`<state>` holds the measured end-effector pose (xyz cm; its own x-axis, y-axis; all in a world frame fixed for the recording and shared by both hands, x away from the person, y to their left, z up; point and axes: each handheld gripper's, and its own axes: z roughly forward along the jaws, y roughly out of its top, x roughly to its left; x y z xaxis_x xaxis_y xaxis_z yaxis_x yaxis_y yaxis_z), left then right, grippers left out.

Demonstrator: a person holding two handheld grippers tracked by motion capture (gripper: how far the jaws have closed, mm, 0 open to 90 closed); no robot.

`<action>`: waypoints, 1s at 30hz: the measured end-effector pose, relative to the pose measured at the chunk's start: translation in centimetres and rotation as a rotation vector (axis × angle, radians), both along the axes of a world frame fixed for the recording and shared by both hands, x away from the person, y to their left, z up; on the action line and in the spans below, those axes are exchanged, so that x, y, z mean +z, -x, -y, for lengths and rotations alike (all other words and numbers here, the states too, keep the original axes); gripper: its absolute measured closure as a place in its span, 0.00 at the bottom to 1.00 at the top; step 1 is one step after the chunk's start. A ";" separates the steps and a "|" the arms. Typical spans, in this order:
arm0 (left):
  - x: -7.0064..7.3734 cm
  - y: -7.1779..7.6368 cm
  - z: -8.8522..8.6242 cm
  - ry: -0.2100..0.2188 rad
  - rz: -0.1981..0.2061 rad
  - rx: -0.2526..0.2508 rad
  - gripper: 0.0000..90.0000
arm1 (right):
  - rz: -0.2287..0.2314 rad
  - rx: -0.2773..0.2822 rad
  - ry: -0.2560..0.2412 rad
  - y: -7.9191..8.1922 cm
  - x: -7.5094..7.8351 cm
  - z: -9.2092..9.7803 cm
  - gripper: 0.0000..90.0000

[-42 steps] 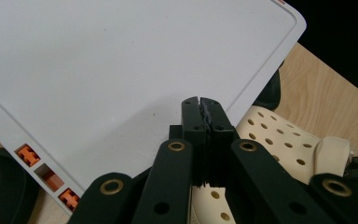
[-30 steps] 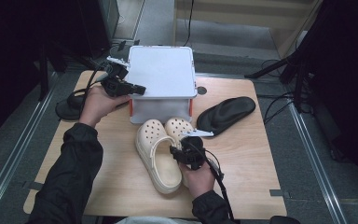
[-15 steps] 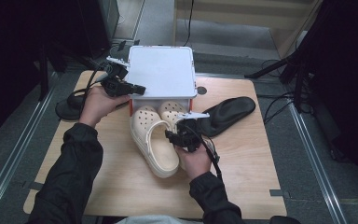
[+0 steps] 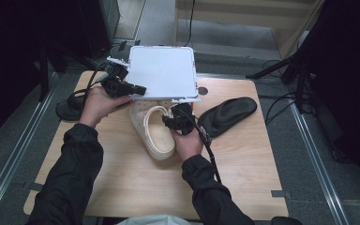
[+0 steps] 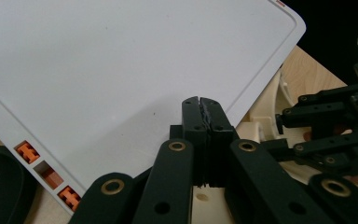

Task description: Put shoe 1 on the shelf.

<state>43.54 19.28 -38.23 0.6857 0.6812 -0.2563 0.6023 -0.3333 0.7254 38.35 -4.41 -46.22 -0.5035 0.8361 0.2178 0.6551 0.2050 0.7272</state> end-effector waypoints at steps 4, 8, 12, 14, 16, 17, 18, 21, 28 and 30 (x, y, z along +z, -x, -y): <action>0.0 0.0 0.0 -0.002 0.004 0.001 1.00 | -0.031 -0.029 -0.021 -0.6 -0.5 -0.2 0.76; 0.0 0.1 0.1 -0.012 0.012 0.004 1.00 | -0.012 -0.057 -0.007 -0.9 -0.7 -0.1 0.76; 0.0 0.1 0.1 -0.010 0.011 0.001 1.00 | -0.001 -0.077 0.019 -1.0 -1.1 -0.4 0.76; 0.0 0.0 0.1 -0.005 0.009 -0.001 1.00 | 0.004 -0.079 0.022 -1.0 -1.2 -0.6 0.76; 0.0 0.0 0.0 -0.002 0.007 -0.001 1.00 | 0.001 -0.097 0.025 -1.2 -1.6 -1.1 0.75; 0.0 0.0 0.0 -0.002 0.007 -0.001 1.00 | 0.001 -0.097 0.025 -1.2 -1.6 -1.1 0.75; 0.0 0.0 0.0 0.000 0.003 -0.003 1.00 | 0.010 -0.099 0.019 -1.4 -1.7 -1.2 0.74; 0.0 0.0 0.0 -0.001 0.005 -0.001 1.00 | 0.009 -0.093 0.012 -1.5 -1.8 -1.2 0.72; 0.0 0.0 0.0 -0.002 0.003 0.000 1.00 | -0.013 -0.051 -0.030 -0.9 -1.3 -0.6 0.60; 0.0 0.0 0.0 -0.004 0.002 -0.002 1.00 | -0.011 -0.045 -0.046 -0.6 -1.0 -0.2 0.58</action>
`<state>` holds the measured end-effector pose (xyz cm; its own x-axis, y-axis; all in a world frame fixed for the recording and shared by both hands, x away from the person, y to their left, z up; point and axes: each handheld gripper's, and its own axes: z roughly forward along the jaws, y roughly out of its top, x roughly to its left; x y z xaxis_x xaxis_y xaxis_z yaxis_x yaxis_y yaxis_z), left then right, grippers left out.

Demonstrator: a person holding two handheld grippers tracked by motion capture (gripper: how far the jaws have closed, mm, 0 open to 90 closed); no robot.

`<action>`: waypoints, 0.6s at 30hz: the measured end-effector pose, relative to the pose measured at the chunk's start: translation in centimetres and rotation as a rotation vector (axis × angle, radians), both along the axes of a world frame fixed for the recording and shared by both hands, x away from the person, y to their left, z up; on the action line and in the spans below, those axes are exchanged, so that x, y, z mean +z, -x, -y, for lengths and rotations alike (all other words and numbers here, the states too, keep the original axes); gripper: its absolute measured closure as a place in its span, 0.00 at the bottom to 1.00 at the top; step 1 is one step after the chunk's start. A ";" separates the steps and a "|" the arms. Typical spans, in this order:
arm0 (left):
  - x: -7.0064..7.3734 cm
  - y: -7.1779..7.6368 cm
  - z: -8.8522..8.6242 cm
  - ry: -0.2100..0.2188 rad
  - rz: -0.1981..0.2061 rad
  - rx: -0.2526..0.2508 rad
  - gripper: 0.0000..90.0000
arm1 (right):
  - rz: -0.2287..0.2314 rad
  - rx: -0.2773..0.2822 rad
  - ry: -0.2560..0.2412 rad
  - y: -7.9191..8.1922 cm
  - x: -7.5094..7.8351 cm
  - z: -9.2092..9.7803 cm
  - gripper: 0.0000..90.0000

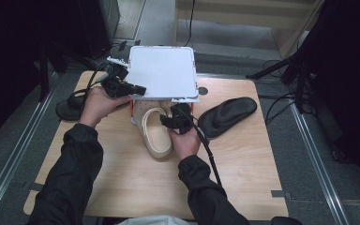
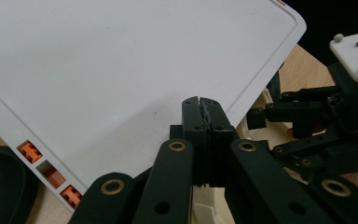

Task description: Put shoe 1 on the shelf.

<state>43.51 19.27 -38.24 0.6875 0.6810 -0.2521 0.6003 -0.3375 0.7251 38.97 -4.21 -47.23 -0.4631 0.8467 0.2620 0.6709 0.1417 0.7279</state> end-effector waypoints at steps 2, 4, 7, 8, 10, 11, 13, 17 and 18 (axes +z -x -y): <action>0.0 0.0 0.0 0.002 -0.001 0.001 1.00 | 0.000 0.009 -0.008 0.3 0.4 0.4 0.57; 0.0 0.0 0.0 0.005 -0.002 0.002 1.00 | 0.003 0.018 -0.008 0.8 0.8 0.7 0.57; 0.0 0.0 0.0 0.003 -0.002 0.003 1.00 | 0.011 0.037 -0.014 1.4 1.1 1.1 0.59; 0.0 0.0 0.0 0.003 -0.002 0.003 1.00 | 0.010 0.046 -0.014 1.7 1.3 1.3 0.60; 0.0 0.0 0.0 0.003 -0.004 0.005 1.00 | 0.027 0.056 -0.014 2.5 1.7 1.7 0.63; 0.0 0.0 0.0 0.004 -0.005 0.007 1.00 | 0.033 0.070 -0.022 3.4 2.0 2.1 0.66; 0.0 0.0 0.0 0.007 -0.006 0.008 1.00 | 0.030 0.084 -0.025 3.7 2.1 2.3 0.70; 0.0 0.0 0.0 0.008 -0.006 0.008 1.00 | 0.049 0.129 -0.012 5.6 2.2 2.9 0.80; 0.0 0.0 0.0 0.009 -0.007 0.008 1.00 | 0.048 0.142 -0.010 6.0 2.0 3.0 0.83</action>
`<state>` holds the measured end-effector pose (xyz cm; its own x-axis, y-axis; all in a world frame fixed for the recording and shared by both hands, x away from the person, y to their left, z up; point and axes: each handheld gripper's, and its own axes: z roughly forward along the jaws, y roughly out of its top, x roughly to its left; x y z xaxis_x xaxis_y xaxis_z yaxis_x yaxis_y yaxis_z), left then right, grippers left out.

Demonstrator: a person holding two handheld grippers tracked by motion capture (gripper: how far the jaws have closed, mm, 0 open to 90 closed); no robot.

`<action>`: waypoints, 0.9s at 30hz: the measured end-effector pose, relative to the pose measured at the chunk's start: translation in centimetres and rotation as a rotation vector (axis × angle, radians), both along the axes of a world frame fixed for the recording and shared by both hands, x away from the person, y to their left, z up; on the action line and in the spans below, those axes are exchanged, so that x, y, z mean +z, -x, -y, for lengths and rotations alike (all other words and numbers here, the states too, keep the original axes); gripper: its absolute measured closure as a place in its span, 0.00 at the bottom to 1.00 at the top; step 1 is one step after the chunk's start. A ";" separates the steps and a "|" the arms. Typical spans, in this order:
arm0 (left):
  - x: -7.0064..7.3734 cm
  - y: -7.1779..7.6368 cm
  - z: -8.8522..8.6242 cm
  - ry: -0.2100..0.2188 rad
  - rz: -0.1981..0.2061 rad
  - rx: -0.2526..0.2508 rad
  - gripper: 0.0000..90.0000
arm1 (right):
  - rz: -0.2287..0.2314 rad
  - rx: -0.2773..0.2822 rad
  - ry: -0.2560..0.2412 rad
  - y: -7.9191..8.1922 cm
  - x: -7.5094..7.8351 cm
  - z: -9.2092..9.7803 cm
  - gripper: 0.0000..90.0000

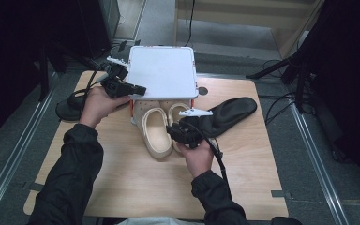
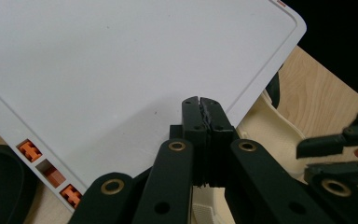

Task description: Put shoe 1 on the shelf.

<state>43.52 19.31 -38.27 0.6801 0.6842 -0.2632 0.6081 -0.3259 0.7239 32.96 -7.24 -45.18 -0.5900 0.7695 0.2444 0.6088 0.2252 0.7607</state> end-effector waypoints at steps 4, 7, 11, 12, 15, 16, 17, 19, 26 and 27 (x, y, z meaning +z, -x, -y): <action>0.0 0.0 0.0 0.002 -0.001 0.002 1.00 | 0.009 0.043 0.005 2.0 -0.7 0.4 0.92; 0.0 0.0 0.0 0.000 -0.001 0.002 1.00 | 0.012 0.071 0.013 3.2 -1.4 0.6 0.98; 0.0 0.0 0.0 -0.001 0.000 0.001 1.00 | -0.013 0.097 0.024 4.2 -2.7 0.7 1.00; 0.0 0.0 0.0 -0.002 0.001 0.001 1.00 | -0.019 0.101 0.026 4.4 -3.1 0.7 1.00; 0.0 0.0 0.0 -0.002 0.001 0.000 1.00 | -0.039 0.116 0.035 4.5 -4.3 0.7 1.00; 0.0 0.0 0.0 -0.002 0.001 0.001 1.00 | -0.054 0.123 0.042 4.5 -4.9 0.6 1.00; 0.0 0.0 0.0 -0.001 0.000 0.000 1.00 | -0.054 0.123 0.042 4.5 -4.9 0.6 1.00; 0.0 0.0 0.0 0.004 -0.001 0.004 1.00 | -0.070 0.130 0.046 4.5 -5.3 0.4 1.00; 0.0 0.0 0.1 -0.001 -0.004 0.005 1.00 | -0.072 0.133 0.061 4.1 -5.9 -0.6 1.00; 0.0 0.0 0.0 -0.002 -0.002 0.003 1.00 | -0.072 0.137 0.057 4.0 -6.0 -0.7 1.00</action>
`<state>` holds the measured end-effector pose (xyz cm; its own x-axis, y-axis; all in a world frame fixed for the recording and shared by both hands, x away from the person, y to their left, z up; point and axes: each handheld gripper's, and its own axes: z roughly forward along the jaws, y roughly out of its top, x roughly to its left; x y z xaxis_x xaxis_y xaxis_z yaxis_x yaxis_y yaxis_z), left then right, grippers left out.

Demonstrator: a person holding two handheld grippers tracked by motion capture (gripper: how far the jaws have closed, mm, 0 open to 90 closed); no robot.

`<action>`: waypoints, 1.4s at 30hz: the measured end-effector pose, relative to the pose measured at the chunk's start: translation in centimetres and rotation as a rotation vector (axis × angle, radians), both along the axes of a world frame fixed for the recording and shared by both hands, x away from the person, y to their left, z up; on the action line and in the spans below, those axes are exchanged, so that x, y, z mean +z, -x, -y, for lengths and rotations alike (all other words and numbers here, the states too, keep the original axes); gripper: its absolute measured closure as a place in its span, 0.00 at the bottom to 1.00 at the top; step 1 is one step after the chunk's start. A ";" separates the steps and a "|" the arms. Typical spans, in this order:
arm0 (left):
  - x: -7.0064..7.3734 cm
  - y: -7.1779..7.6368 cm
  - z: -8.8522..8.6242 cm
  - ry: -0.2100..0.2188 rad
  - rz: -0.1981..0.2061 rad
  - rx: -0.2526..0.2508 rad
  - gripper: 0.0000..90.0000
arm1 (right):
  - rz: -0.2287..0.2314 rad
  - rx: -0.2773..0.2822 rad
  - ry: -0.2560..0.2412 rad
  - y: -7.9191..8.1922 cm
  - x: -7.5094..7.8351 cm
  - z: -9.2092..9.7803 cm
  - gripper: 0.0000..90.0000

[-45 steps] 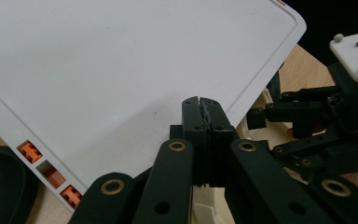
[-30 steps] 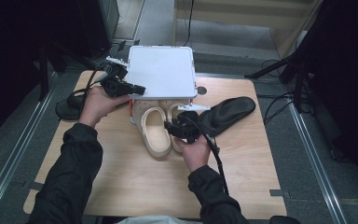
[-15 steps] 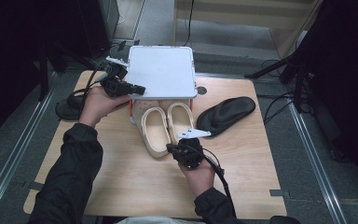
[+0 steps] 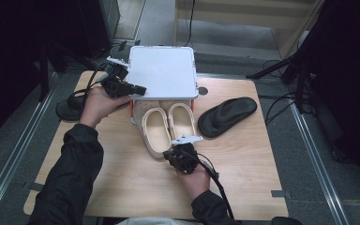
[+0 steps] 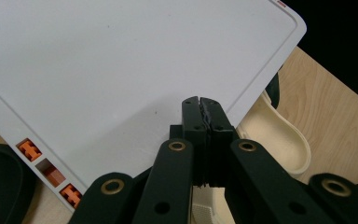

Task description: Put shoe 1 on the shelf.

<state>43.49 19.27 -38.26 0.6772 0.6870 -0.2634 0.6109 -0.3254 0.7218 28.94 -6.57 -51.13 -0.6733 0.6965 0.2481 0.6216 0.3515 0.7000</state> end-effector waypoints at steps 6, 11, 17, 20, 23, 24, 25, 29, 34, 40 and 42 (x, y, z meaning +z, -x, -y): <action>0.0 0.0 0.0 -0.002 0.001 0.000 1.00 | 0.006 0.004 0.007 -0.3 0.2 -0.7 1.00; 0.0 0.0 0.0 -0.003 0.000 0.001 1.00 | 0.018 0.012 0.009 -0.8 0.7 -1.7 1.00; 0.0 0.0 0.0 -0.003 -0.001 0.001 1.00 | 0.052 -0.007 -0.009 -1.9 1.4 -3.1 1.00; 0.0 0.0 0.1 -0.004 -0.001 0.002 1.00 | 0.050 -0.016 0.008 -2.8 1.4 -3.9 1.00; 0.1 0.0 0.1 -0.007 0.000 0.005 1.00 | 0.051 -0.023 0.010 -3.4 1.3 -4.5 1.00; 0.0 0.0 0.1 -0.008 0.001 0.005 1.00 | 0.052 -0.030 0.001 -3.8 1.2 -4.7 1.00; 0.1 0.0 0.1 -0.007 -0.001 0.005 1.00 | 0.055 -0.027 -0.018 -4.1 1.2 -4.8 1.00; 0.1 0.1 0.1 -0.009 0.001 0.007 1.00 | 0.061 -0.040 -0.043 -5.0 1.2 -5.3 1.00; 0.1 0.1 0.2 -0.014 0.003 0.009 1.00 | 0.080 -0.046 -0.024 -6.4 1.2 -6.3 1.00; 0.1 0.0 0.1 -0.008 -0.003 0.012 1.00 | 0.115 -0.064 0.021 -7.4 1.3 -7.2 1.00; 0.1 0.0 0.1 -0.003 -0.007 0.013 1.00 | 0.113 -0.085 0.035 -8.2 1.4 -7.5 1.00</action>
